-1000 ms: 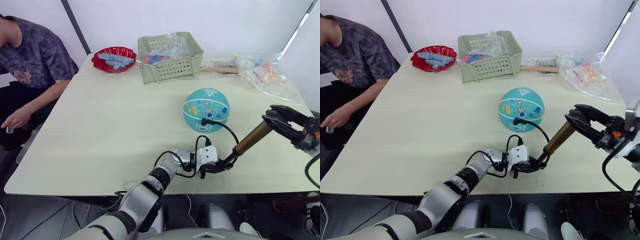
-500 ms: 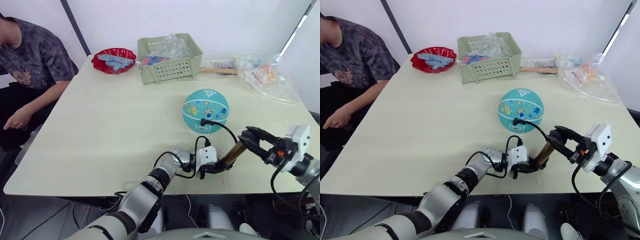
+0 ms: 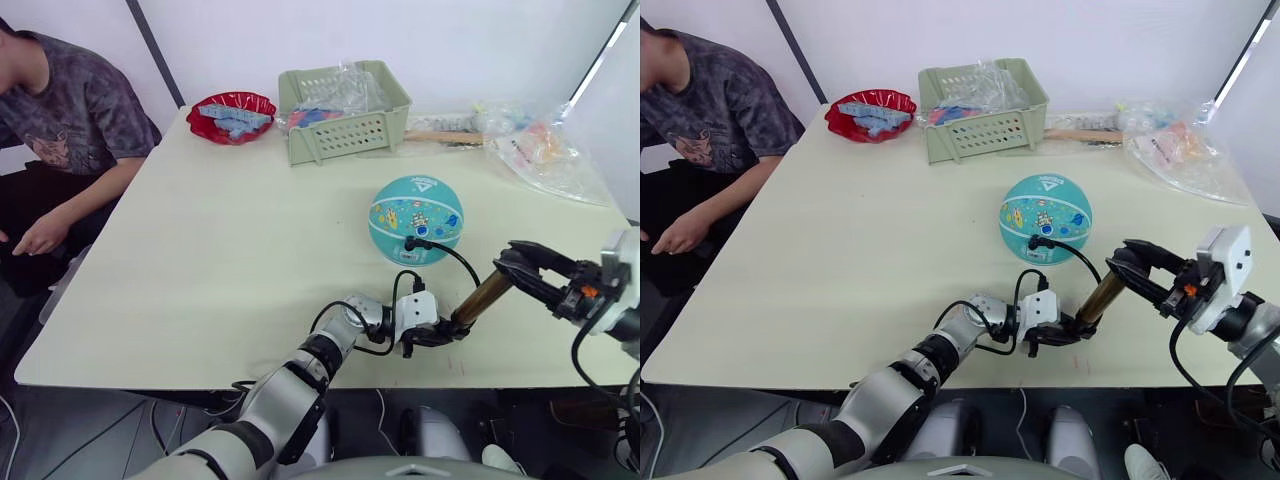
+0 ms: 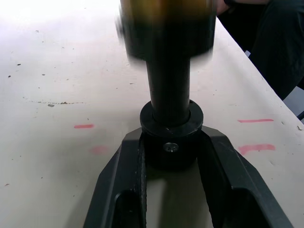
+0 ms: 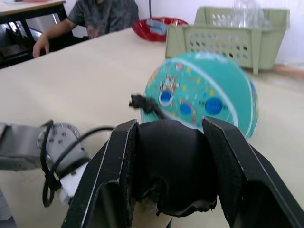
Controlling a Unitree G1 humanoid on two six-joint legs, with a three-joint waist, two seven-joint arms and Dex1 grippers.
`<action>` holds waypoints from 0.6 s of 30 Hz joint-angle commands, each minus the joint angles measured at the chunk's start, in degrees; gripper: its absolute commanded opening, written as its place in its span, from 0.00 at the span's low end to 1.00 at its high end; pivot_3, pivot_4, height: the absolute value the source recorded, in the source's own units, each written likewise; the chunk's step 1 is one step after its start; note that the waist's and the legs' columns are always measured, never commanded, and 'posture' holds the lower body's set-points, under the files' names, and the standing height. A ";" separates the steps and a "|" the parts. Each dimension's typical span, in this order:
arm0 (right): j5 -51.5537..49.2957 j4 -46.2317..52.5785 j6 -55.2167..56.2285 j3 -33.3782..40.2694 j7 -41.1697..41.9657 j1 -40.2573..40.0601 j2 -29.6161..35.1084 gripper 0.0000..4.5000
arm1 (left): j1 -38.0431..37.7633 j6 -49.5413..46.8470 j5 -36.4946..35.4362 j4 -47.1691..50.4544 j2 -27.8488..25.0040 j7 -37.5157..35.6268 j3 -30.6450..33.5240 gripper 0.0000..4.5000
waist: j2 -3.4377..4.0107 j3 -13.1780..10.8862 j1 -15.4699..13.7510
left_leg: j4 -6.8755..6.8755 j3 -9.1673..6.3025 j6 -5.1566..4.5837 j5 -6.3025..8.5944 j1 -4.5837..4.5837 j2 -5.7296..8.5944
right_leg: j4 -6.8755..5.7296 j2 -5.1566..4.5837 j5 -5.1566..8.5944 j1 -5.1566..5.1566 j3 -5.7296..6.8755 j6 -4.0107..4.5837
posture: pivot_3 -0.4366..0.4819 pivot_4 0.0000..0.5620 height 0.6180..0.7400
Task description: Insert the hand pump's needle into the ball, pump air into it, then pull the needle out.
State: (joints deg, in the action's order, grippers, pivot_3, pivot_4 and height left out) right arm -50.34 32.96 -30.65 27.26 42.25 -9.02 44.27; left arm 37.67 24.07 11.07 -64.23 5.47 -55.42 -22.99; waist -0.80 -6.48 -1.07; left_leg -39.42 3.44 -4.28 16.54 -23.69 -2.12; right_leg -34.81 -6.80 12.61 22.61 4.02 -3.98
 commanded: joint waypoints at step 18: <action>-16.48 0.86 -10.30 17.88 -2.24 8.07 12.65 0.35 | -3.02 -3.33 3.98 -6.46 -2.30 0.33 -2.28 0.25 | -0.16 -0.36 -0.09 | -0.02 0.01 0.00 0.00 -0.01 0.00 | -0.01 0.00 0.00 -0.01 -0.03 -0.01 | 0.48 0.27 0.98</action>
State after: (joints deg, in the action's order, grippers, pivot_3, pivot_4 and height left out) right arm -67.00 32.69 -42.07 41.65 39.80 -1.05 56.38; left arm 37.98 24.08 11.09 -64.23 5.56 -55.64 -23.06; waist -0.96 -6.84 -1.16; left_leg -39.44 3.45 -4.28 16.53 -23.70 -2.12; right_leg -34.81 -6.80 12.60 22.60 3.99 -3.99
